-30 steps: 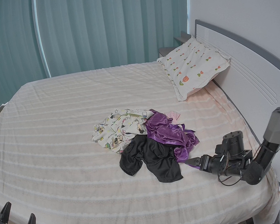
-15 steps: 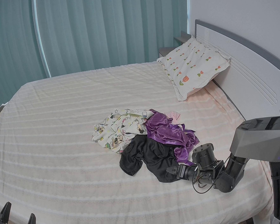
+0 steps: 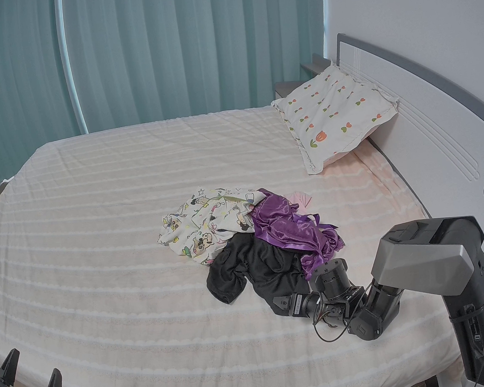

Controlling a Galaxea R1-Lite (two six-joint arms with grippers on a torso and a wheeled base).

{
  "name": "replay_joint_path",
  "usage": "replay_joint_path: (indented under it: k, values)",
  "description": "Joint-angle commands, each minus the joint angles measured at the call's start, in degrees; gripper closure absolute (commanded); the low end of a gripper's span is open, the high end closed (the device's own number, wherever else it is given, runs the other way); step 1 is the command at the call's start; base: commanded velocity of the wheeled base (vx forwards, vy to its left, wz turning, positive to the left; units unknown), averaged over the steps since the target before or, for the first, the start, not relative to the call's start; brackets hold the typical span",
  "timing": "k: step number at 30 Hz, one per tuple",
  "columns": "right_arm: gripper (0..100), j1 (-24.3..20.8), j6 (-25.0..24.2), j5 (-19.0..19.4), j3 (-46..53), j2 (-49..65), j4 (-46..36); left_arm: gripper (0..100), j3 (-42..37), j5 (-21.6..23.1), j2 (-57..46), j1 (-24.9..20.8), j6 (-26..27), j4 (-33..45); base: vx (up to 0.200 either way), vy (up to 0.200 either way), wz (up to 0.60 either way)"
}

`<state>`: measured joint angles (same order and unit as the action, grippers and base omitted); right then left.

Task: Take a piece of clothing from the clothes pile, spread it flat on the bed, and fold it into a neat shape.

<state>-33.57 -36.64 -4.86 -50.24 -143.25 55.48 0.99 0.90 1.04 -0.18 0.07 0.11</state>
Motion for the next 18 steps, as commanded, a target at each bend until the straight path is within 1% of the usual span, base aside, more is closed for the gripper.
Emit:
replay_joint_path:
  k: [1,2,8,13,14,15,16,17,18]
  values:
    - [0,-1.14,0.17,0.03,-1.35,-0.8,-0.37,0,-0.9,-0.02,-0.86,0.01,0.01,0.07,0.0,0.0,0.0]
    - [100,-1.32,0.17,0.03,-1.44,-0.89,-0.2,0,-0.9,-0.02,-0.86,0.01,0.01,-0.02,0.0,0.0,0.0]
    - [100,-1.32,0.43,0.56,-0.48,-1.42,3.06,0,-0.9,-0.02,-0.86,0.01,0.01,0.07,0.0,0.0,0.0]
    - [100,-0.62,-0.8,0.65,0.67,-0.8,4.64,0,-0.9,-0.02,-0.86,0.01,0.01,0.07,0.0,0.0,0.0]
    - [100,-0.09,-1.85,0.65,1.55,-0.36,5.78,0,-0.9,-0.02,-0.86,0.01,0.01,-0.02,0.0,0.0,0.0]
    - [100,0.35,-3.96,0.73,3.83,1.4,8.42,0,-0.9,-0.02,-0.86,0.01,0.01,-0.02,0.0,0.0,0.0]
    - [100,0.35,-3.96,0.73,3.83,1.4,8.42,0,-0.9,-0.02,-0.86,0.01,0.01,-0.02,0.0,0.0,0.0]
    - [100,1.14,-5.45,1.61,7.52,3.68,11.05,0,-0.9,-0.02,-0.86,0.01,0.01,0.07,0.0,0.0,0.0]
    - [100,1.32,-5.72,1.96,8.49,4.21,11.58,0,-0.9,-0.02,-0.86,0.01,0.01,-0.02,0.0,0.0,0.0]
